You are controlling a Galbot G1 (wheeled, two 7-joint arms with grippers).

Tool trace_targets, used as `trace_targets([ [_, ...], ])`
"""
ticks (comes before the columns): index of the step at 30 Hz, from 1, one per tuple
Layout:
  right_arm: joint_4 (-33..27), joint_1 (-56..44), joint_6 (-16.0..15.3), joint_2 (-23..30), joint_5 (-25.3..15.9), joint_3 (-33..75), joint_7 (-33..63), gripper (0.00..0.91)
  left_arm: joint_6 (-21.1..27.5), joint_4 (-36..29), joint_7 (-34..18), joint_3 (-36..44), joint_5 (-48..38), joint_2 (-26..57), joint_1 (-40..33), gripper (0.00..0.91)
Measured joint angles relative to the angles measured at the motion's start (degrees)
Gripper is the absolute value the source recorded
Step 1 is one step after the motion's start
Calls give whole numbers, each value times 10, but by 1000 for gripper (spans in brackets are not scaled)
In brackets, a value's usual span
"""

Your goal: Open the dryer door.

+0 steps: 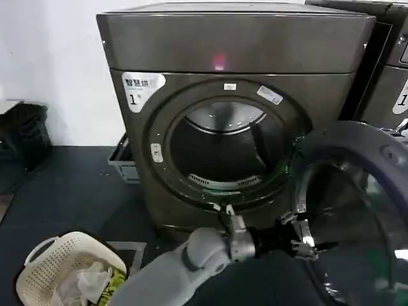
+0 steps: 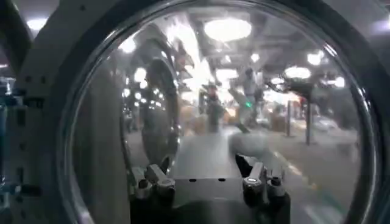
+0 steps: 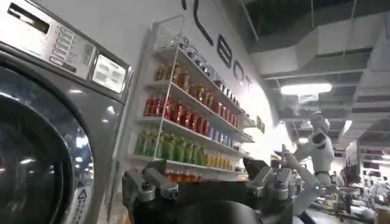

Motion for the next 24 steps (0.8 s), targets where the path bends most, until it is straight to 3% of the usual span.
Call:
trace_targets([
  [24, -6, -16, 1, -6, 12, 23, -5, 907, -81, 124, -82, 35, 40, -94, -47, 907],
])
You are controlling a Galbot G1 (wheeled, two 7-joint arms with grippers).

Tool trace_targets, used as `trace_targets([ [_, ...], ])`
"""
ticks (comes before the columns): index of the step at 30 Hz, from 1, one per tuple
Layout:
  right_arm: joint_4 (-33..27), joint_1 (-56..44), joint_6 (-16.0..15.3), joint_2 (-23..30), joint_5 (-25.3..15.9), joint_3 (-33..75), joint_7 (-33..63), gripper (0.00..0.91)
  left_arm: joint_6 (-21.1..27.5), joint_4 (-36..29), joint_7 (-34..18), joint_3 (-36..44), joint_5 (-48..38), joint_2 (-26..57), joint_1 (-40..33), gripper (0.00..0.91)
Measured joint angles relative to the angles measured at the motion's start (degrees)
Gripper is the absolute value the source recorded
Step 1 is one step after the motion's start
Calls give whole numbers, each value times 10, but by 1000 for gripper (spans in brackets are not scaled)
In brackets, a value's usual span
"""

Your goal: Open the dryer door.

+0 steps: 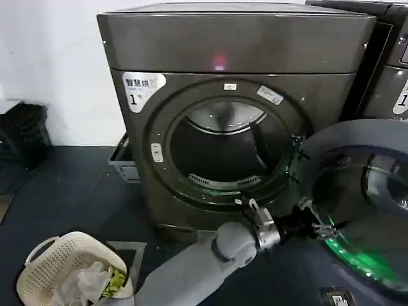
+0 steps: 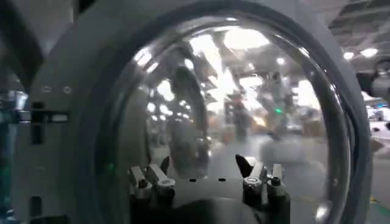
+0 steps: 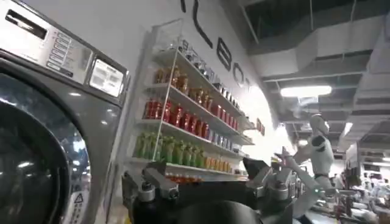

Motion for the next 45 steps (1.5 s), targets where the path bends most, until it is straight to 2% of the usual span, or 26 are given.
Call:
trace_targets([
  [11, 2, -13, 5, -5, -6, 20, 6, 907, -9, 34, 2, 2, 5, -20, -7, 907],
  [33, 3, -33, 0, -24, -24, 99, 24, 907, -18, 43, -3, 5, 8, -17, -13, 907],
  [45, 2, -25, -2, -37, -24, 88, 18, 907, -88, -39, 0, -5, -18, 69, 13, 907],
])
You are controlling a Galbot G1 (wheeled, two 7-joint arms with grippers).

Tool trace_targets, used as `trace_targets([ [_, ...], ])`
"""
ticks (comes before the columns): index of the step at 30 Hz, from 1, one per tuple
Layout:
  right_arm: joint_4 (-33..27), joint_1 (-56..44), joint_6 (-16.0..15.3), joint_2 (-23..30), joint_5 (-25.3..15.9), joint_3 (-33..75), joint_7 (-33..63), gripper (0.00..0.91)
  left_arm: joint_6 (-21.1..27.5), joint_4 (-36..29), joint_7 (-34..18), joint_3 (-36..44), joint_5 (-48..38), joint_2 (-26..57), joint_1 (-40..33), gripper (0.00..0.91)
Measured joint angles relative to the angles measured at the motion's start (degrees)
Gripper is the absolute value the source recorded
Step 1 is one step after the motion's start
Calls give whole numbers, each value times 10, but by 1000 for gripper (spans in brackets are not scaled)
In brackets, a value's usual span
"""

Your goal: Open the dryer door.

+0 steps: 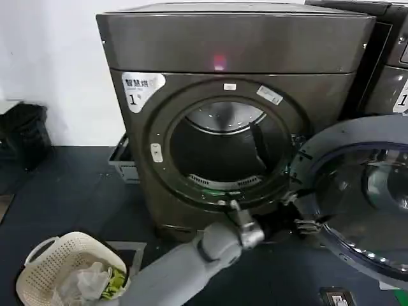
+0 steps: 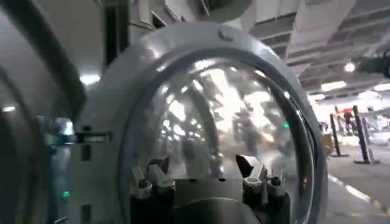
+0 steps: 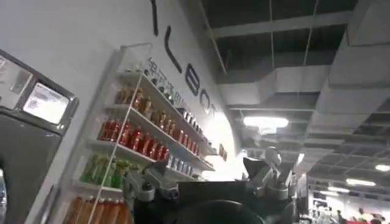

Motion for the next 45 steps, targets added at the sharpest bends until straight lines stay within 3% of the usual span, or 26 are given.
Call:
trace_targets([
  [8, 3, 4, 1, -9, -1, 2, -2, 907, -45, -79, -29, -11, -15, 89, 29, 907],
  [13, 6, 8, -1, -11, -24, 11, -1, 907, -57, -130, -36, -30, -15, 162, 49, 907],
  [22, 33, 29, -22, -10, -53, 22, 1, 907, -20, -227, -45, -94, 0, 330, 112, 907],
  [26, 45, 38, -16, -13, -76, 21, -2, 907, 13, -262, -42, -137, -12, 399, 152, 907],
  [36, 58, 54, -11, -15, -95, 15, -9, 907, 47, -318, -6, -248, -73, 574, 267, 907],
  [45, 54, 56, -8, -14, -103, 13, -13, 907, 131, -299, 119, -285, -55, 696, 276, 907],
])
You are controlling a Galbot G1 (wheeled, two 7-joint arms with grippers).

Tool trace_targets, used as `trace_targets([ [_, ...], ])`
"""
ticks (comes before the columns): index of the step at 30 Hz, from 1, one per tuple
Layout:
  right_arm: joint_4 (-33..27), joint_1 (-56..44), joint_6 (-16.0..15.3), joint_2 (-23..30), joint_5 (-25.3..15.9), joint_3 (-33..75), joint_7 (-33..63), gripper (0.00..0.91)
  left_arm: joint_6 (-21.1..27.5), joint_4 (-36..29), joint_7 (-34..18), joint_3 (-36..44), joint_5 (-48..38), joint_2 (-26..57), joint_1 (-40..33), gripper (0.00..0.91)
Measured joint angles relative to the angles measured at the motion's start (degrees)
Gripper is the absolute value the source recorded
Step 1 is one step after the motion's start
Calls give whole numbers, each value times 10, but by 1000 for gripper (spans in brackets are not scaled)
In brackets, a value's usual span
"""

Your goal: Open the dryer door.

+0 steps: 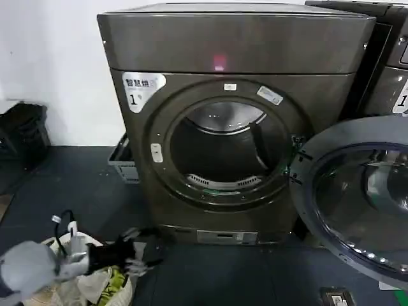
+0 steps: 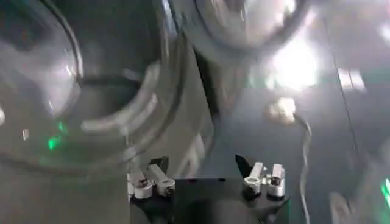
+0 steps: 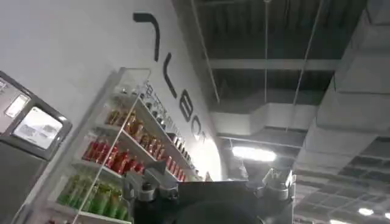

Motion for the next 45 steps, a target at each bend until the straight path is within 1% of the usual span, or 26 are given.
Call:
trace_targets([
  [4, -1, 0, 1, 0, 1, -5, -1, 907, 11, 28, 60, -28, 36, 42, 13, 907],
  [8, -5, 3, 3, 1, 1, -9, -2, 907, -10, 62, 88, -60, 37, 80, 21, 907],
  [10, -5, 4, 5, 1, 1, -11, -3, 907, -20, 77, 90, -68, 37, 97, 27, 907],
  [13, -4, 7, 5, 2, 1, -12, -3, 907, -42, 88, 96, -86, 62, 131, 53, 907],
  [20, 0, 4, 6, 2, 0, -4, -4, 907, -56, 110, 96, -104, 89, 188, 112, 907],
  [25, -5, 4, 10, 3, -2, -3, -5, 907, -55, 124, 94, -116, 98, 206, 137, 907],
  [34, -6, 8, 10, 4, -4, -5, -6, 907, -50, 139, 91, -116, 119, 216, 149, 907],
  [38, -5, 8, 10, 6, -4, -5, -6, 907, -51, 140, 106, -117, 133, 221, 150, 907],
  [45, -8, 10, 10, 7, -4, -8, -7, 907, -53, 141, 111, -117, 134, 225, 153, 907],
])
